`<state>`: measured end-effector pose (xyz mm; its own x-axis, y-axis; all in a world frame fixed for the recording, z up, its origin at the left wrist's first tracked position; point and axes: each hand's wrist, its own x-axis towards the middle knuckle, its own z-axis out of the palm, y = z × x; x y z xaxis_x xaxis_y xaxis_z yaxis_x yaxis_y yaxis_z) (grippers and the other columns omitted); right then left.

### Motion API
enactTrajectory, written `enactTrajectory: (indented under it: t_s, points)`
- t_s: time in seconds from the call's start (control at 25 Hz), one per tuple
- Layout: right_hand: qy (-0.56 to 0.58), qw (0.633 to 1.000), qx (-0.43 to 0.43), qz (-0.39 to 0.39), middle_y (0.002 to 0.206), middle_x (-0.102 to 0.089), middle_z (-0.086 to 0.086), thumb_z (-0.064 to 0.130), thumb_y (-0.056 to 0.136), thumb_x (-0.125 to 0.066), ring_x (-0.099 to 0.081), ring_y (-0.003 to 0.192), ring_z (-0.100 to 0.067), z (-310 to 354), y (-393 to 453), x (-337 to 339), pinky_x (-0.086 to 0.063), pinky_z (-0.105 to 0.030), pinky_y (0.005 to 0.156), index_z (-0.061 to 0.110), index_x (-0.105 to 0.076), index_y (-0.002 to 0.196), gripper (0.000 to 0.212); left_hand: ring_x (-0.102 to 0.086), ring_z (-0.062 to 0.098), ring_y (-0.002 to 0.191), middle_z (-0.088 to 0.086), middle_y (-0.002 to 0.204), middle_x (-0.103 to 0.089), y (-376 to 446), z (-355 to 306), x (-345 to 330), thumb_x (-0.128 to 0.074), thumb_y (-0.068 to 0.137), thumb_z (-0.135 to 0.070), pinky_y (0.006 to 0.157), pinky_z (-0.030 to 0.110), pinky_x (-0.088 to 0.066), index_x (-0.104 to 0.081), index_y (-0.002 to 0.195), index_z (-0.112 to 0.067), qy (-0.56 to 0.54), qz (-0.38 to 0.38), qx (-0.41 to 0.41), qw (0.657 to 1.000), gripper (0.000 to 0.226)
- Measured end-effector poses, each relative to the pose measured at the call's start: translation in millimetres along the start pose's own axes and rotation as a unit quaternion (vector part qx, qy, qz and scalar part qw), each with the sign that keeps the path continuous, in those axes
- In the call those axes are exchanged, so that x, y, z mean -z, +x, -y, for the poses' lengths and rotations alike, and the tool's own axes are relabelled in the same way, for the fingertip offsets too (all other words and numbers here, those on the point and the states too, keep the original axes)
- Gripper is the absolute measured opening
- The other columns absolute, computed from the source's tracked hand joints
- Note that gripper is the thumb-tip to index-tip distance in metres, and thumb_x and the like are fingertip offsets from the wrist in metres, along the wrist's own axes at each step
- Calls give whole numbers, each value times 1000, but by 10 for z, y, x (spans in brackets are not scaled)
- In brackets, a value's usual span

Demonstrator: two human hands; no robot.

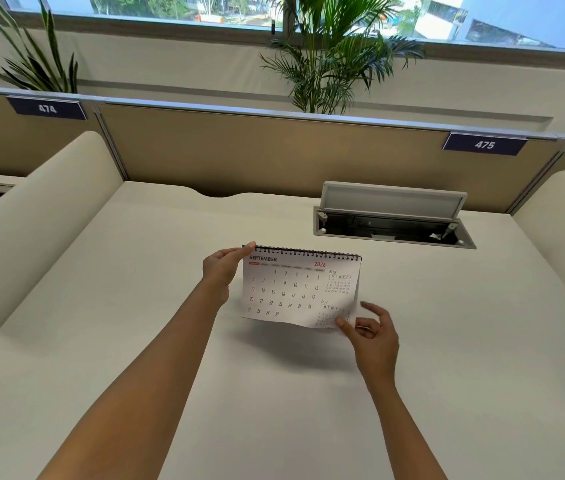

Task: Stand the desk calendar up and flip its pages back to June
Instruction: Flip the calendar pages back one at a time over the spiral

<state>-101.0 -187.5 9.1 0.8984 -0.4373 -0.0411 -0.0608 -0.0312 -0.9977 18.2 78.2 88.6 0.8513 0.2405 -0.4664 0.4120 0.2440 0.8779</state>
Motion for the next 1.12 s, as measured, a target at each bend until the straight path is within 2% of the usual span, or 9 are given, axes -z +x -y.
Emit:
enactTrajectory:
  t_s: [0.12,0.36,0.48,0.56,0.64,0.72,0.84,0.92,1.12]
  points:
    - [-45,996,73,1,83,-60,12,18,71,-89,-57,52,-10,17,-8,-7,-48,-15,56,40,-59,106,51,-43,18,107,-15,85,-59,-22,-6,-3,-86,72,-40,90,39,-32,-69,109,-12,0,-2,3,1000,50]
    - [-85,993,74,43,104,-60,6,12,80,-81,-47,57,-7,0,15,-6,-48,-13,65,31,-65,115,42,-44,17,108,-14,88,-61,-37,-13,10,-86,71,-40,91,39,-31,-69,113,-10,3,4,1,1000,54]
    - [-84,993,64,51,113,-57,8,30,85,-75,-59,85,-9,20,-14,-5,-47,-21,76,31,-66,104,22,-44,17,107,-14,87,-61,-36,-18,11,-86,71,-40,90,39,-32,-69,108,-12,5,3,1,1000,49]
    - [-70,996,48,37,119,-56,13,45,83,-68,-57,109,-14,57,-58,-15,-44,-23,83,37,-65,97,17,-44,18,107,-14,85,-60,-39,-21,9,-86,72,-39,90,39,-32,-69,106,-12,6,3,2,1000,47]
    - [-48,998,37,26,121,-59,12,50,82,-62,-53,119,-17,89,-79,-24,-45,-29,90,37,-69,94,19,-44,17,108,-14,87,-60,-38,-24,16,-86,71,-39,91,39,-32,-70,110,-11,11,4,1,1000,50]
    - [4,999,14,38,119,-66,5,43,87,-63,-59,117,-21,141,-62,-38,-50,-36,94,29,-76,93,20,-43,16,110,-11,92,-62,-31,-35,24,-86,71,-40,92,38,-31,-70,109,-11,16,8,4,1000,50]
    - [82,993,-33,82,113,-74,-2,21,93,-66,-70,106,-20,254,-13,-37,-56,-26,85,21,-82,89,16,-43,18,119,-1,117,-64,-22,-59,29,-86,71,-41,96,41,-31,-67,99,-15,25,14,24,999,42]
    - [98,988,-60,102,110,-76,-4,16,94,-66,-72,102,-21,342,14,-33,-57,-23,81,17,-82,89,17,-41,21,130,3,130,-61,-14,-74,28,-86,72,-40,99,42,-30,-64,93,-17,29,19,33,999,38]
    - [137,977,-116,119,115,-75,-11,17,90,-70,-69,105,-22,547,83,-40,-56,-31,91,8,-81,89,14,-42,21,129,1,129,-63,27,-67,35,-84,73,-43,105,45,-28,-67,98,-18,33,25,31,999,39]
